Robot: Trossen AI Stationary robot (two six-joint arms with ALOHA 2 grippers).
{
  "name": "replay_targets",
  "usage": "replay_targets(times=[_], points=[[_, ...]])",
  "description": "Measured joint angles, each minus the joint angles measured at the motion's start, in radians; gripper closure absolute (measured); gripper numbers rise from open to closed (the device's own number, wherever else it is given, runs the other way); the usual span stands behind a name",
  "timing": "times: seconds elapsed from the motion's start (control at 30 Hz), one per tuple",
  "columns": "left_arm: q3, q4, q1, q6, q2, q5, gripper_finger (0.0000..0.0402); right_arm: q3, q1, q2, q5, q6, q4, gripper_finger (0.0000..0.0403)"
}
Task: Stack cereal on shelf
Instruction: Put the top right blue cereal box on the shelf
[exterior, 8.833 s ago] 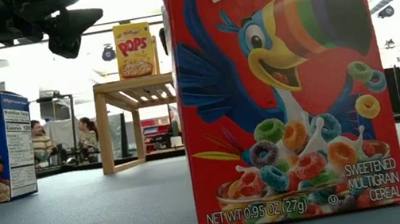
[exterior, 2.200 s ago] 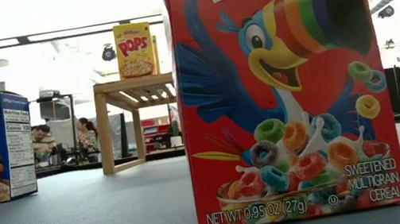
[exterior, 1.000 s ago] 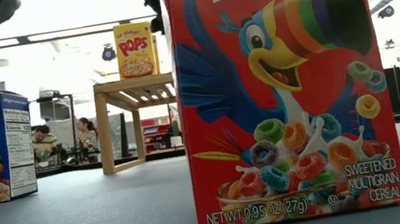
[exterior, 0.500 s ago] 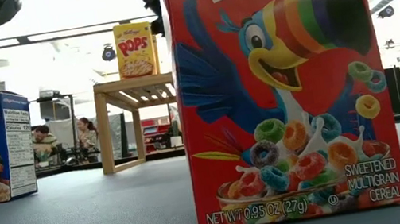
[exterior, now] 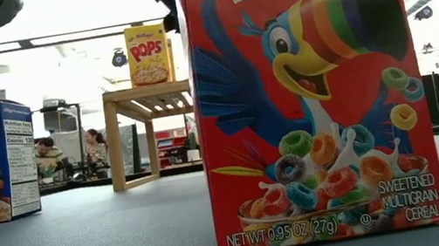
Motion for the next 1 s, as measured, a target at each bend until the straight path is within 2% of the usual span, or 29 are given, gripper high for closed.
replay_targets(times=[0.27, 0.63, 0.8, 1.0], points=[[-0.006, 0.015, -0.002, -0.046, -0.026, -0.069, 0.01, 0.0, 0.0, 0.0, 0.007, -0.006, 0.0, 0.0038], [-0.013, 0.018, -0.002, -0.083, 0.028, -0.1, 0.01, 0.0, 0.0, 0.0, 0.008, 0.002, 0.0, 0.0038], [-0.013, 0.012, -0.002, -0.09, 0.059, -0.173, 0.01, 0.0, 0.0, 0.0, 0.008, 0.002, -0.002, 0.0038], [-0.013, 0.013, -0.002, -0.072, 0.067, -0.168, 0.0113, 0.0, 0.0, 0.0, 0.008, 0.0, -0.006, 0.0038]])
